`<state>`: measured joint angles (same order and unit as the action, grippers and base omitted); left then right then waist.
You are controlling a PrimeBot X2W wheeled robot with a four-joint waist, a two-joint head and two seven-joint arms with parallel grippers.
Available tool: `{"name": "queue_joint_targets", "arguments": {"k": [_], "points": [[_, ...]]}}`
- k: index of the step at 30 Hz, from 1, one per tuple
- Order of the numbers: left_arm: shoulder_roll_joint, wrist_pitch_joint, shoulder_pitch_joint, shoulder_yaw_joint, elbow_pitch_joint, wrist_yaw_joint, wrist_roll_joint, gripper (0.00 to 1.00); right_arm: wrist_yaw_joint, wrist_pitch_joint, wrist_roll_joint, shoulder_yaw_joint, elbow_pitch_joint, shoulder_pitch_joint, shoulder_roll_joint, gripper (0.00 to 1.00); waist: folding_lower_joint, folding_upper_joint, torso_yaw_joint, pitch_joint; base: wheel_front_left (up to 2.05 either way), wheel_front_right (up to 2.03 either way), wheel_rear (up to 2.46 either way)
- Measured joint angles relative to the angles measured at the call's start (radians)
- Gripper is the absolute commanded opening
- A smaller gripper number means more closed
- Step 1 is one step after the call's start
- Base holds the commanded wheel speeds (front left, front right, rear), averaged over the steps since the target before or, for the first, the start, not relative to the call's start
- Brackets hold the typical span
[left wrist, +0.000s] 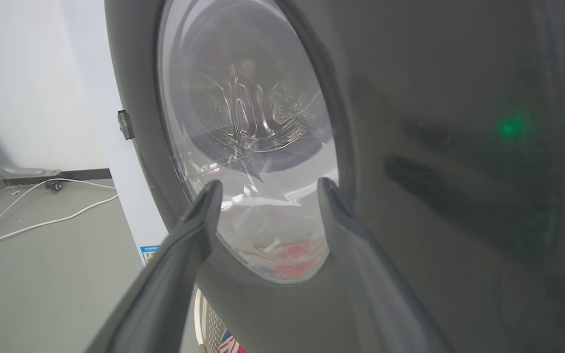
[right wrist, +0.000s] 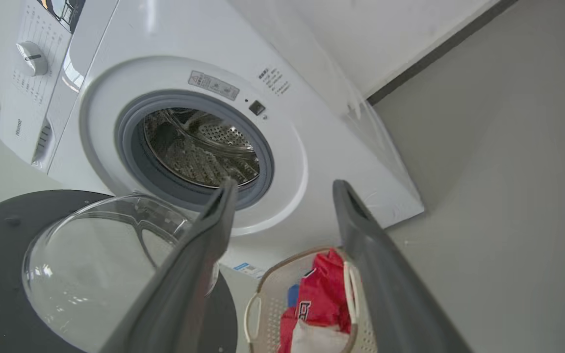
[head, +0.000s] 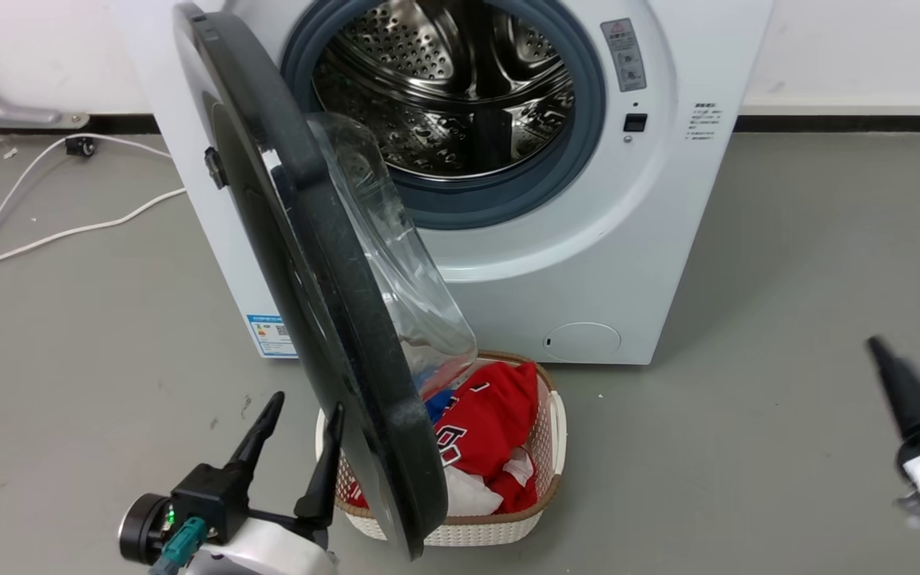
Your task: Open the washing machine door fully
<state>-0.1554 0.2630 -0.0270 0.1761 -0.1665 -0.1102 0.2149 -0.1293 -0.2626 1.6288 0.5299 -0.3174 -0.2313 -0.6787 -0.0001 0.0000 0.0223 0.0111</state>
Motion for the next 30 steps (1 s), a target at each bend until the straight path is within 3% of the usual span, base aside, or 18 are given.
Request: {"name": "queue_joint_targets", "arguments": {"k": [3, 6, 10, 14, 19, 30], "points": [[-0.003, 0.000, 0.006, -0.012, 0.000, 0.005, 0.007, 1.00, 0.000, 0.000, -0.317, -0.171, -0.065, 0.004, 0.058, 1.00, 0.0000, 0.0000, -0.014, 0.004, 0.00, 0.00, 0.00], [-0.007, 0.000, 0.008, -0.020, 0.000, 0.014, 0.010, 1.00, 0.000, 0.000, -0.636, -0.360, -0.051, 0.028, 0.151, 1.00, 0.0000, 0.0000, -0.022, 0.006, 0.00, 0.00, 0.00], [-0.012, 0.000, 0.011, -0.027, 0.002, 0.021, 0.016, 1.00, 0.000, 0.005, -1.024, -0.548, 0.077, 0.104, 0.302, 1.00, 0.0000, 0.0000, -0.024, 0.005, 0.00, 0.00, 0.00], [-0.020, 0.000, 0.011, -0.034, 0.003, 0.024, 0.019, 1.00, -0.002, 0.111, -1.314, -0.631, 0.281, 0.182, 0.465, 1.00, 0.0001, 0.0000, -0.024, -0.002, 0.00, 0.00, 0.00], [-0.025, 0.000, 0.009, -0.035, 0.003, 0.031, 0.022, 1.00, -0.002, 0.207, -1.474, -0.617, 0.428, 0.298, 0.587, 1.00, 0.0001, 0.0000, -0.017, -0.010, 0.00, 0.00, 0.00], [-0.035, 0.000, 0.008, -0.036, 0.000, 0.040, 0.035, 1.00, -0.002, 0.211, -1.527, -0.564, 0.450, 0.403, 0.625, 1.00, 0.0001, 0.0000, -0.018, -0.001, 0.00, 0.00, 0.00]]}}
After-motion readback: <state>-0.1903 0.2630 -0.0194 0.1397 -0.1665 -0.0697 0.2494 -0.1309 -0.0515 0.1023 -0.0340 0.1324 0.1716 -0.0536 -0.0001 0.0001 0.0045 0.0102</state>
